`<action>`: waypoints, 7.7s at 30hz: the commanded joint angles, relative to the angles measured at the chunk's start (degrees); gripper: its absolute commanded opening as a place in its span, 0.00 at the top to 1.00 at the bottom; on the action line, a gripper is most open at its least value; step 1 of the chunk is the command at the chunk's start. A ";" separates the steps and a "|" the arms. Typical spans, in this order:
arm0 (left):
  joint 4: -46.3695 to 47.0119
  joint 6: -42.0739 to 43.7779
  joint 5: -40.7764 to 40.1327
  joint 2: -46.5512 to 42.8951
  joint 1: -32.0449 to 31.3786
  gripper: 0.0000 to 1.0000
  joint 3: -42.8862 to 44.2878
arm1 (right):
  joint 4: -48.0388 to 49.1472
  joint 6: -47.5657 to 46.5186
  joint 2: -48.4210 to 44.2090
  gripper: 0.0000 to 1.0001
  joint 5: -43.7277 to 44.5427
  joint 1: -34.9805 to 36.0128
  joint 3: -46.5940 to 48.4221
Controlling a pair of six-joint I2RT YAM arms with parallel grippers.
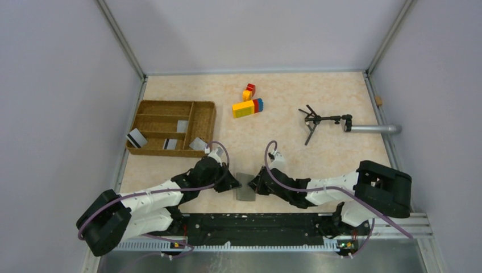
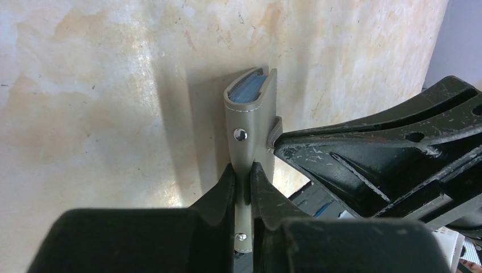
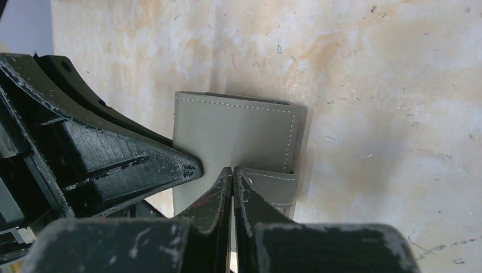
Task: Put the credit cards into the card holder
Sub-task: Close the card holder at the center of the board.
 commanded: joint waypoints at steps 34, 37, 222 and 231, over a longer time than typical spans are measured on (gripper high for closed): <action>3.43 -4.71 -2.85 1.87 -0.03 1.00 -1.74 | -3.59 21.75 3.78 1.00 12.08 9.97 -10.72; 2.70 -4.01 -3.41 1.77 -0.01 1.00 -1.22 | -7.86 15.09 0.65 1.00 12.24 9.99 -7.44; 1.89 -1.64 -1.27 3.32 0.06 1.00 0.14 | -39.37 -4.73 -3.58 1.00 5.22 -0.99 15.95; 1.84 -1.64 -1.30 3.12 0.06 1.00 0.07 | -39.17 -4.34 -2.35 0.94 4.86 -1.44 15.79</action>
